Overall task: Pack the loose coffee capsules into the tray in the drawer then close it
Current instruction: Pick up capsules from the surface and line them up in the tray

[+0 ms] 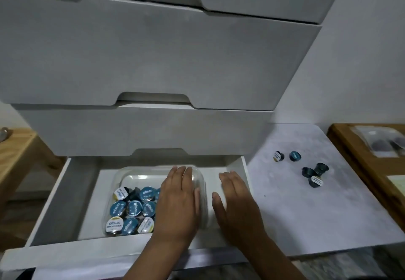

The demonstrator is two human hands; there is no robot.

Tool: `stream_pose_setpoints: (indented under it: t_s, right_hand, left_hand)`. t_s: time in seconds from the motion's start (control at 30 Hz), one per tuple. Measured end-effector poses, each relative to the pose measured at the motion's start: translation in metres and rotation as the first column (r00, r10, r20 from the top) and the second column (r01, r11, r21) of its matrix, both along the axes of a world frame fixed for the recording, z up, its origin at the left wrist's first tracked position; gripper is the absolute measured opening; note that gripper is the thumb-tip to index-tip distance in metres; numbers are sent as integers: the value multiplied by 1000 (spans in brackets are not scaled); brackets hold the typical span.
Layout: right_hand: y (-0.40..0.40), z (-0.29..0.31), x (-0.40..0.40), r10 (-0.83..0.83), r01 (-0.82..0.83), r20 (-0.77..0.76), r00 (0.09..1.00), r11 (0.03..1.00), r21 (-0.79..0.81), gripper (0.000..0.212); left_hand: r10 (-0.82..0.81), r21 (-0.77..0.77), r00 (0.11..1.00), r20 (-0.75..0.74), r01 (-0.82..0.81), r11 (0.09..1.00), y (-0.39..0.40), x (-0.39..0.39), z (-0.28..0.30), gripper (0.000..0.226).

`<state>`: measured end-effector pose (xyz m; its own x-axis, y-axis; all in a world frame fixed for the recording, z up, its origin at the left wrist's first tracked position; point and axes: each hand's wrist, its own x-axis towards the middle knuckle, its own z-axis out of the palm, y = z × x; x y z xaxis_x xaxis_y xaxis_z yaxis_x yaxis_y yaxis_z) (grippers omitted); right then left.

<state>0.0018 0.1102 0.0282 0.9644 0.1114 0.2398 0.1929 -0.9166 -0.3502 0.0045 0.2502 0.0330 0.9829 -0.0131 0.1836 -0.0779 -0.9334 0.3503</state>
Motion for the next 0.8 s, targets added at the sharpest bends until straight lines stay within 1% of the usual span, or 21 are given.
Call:
stream_pose_setpoints:
  t_s: [0.03,0.2,0.27,0.33,0.47,0.57,0.7,0.8]
  right_hand:
    - [-11,3,-1,-1,1,4,1000,1000,5,48]
    - [-84,18,-4,-3,2,43,999,1000,29,46]
    - [-124,17,-6,-24,23,35,999,999,24,47]
    - [-165,15,-8,-53,53,24,998,999,13,47]
    - [-241,1,-12,-111,111,-13,994,994,-6,49]
    - [-286,-18,-18,-145,142,-70,987,989,-42,50]
    - [-325,-34,-19,-167,156,-252,953,986,-64,52]
    - [-340,-42,-6,-164,165,-302,939,986,-22,52]
  left_hand:
    - [-13,-14,1000,23,13,1000,-11,-2,2,49]
    - [-70,-114,997,39,74,991,-88,-9,14,50]
    - [-104,-164,994,-24,98,981,-131,-12,22,52]
    - [-125,-211,991,-55,111,971,-174,-16,23,54]
    - [-170,-224,979,-108,142,964,-245,-20,4,54]
    - [-182,-193,966,-183,146,970,-282,-25,-18,54]
    - [-186,-201,958,-219,142,969,-306,-19,-36,53]
    - [-203,-201,942,-269,151,968,-317,0,-45,51]
